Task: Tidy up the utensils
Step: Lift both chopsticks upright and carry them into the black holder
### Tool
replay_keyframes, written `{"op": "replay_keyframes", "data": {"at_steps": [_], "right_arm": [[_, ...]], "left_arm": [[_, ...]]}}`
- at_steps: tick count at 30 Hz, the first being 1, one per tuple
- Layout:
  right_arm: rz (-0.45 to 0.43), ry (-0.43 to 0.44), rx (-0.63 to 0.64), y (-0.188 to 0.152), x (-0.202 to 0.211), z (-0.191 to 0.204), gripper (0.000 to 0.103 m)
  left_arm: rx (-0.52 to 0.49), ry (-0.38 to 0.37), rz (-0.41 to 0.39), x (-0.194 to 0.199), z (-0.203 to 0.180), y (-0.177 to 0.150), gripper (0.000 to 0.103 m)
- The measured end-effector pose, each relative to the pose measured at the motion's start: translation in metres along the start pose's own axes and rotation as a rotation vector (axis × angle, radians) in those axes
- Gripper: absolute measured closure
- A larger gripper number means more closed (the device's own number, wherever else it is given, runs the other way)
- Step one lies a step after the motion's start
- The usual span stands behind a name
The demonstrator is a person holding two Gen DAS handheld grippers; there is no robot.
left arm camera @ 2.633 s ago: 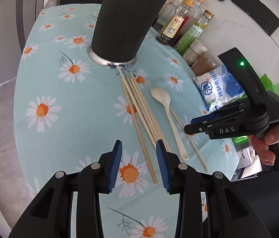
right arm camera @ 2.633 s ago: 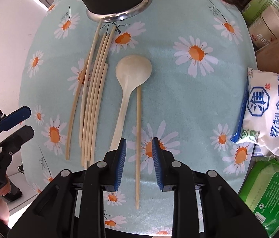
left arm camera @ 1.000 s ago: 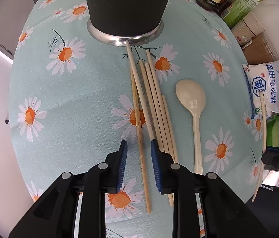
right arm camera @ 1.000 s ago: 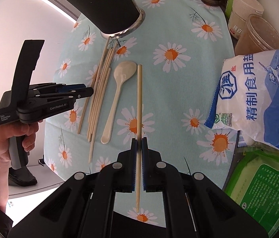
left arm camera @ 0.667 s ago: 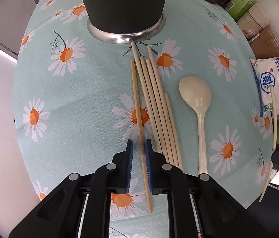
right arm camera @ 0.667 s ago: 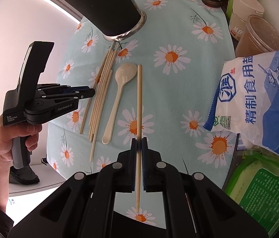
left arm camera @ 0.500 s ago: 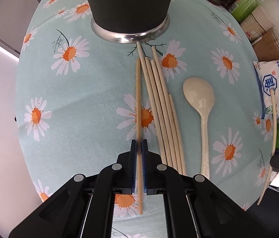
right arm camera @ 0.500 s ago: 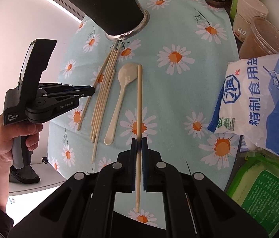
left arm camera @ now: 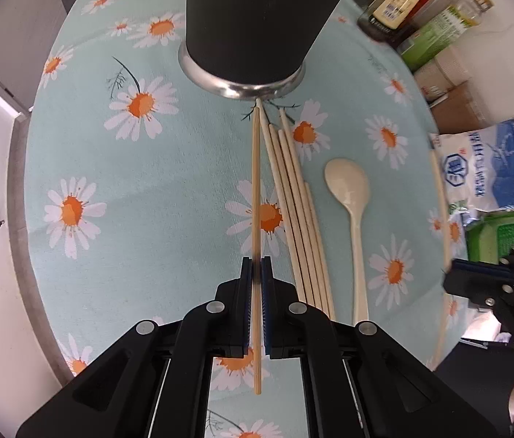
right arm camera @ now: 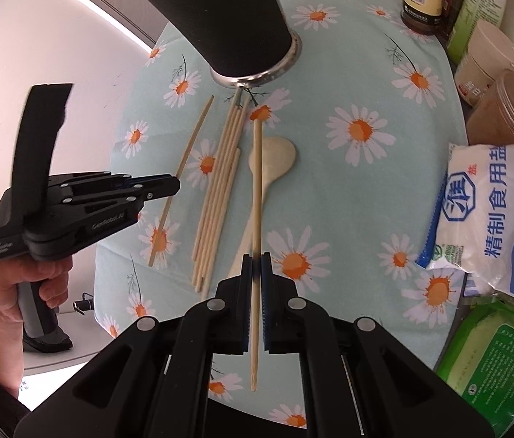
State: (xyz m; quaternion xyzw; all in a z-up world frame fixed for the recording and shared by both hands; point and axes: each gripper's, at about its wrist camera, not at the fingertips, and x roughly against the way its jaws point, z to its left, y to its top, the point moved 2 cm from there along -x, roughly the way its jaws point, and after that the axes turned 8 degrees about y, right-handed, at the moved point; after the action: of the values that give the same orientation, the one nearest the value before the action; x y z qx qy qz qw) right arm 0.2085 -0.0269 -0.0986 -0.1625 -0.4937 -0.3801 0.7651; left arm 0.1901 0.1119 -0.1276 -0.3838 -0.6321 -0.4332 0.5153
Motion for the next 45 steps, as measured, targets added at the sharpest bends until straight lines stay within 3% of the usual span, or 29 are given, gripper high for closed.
{"op": "replay_keyframes", "data": {"at_steps": [14,21,35,45], "right_arm": [[-0.101,0.009,0.011,0.029,-0.006,0.069,0.097],[-0.203,0.042,0.073,0.049,0.022,0.092,0.097],[-0.488,0.127,0.158,0.115,0.096,0.112,0.097],[-0.745,0.141,0.205,0.154,0.145,0.107,0.097]], "left_arm": [[-0.03,-0.123,-0.143,0.066,0.045,-0.015,0.099],[-0.015,-0.161,-0.291,0.112,0.054,-0.009,0.099],[-0.029,-0.244,-0.524,0.173,0.049,0.05,0.099],[-0.051,-0.276,-0.758,0.199,0.038,0.103,0.099]]}}
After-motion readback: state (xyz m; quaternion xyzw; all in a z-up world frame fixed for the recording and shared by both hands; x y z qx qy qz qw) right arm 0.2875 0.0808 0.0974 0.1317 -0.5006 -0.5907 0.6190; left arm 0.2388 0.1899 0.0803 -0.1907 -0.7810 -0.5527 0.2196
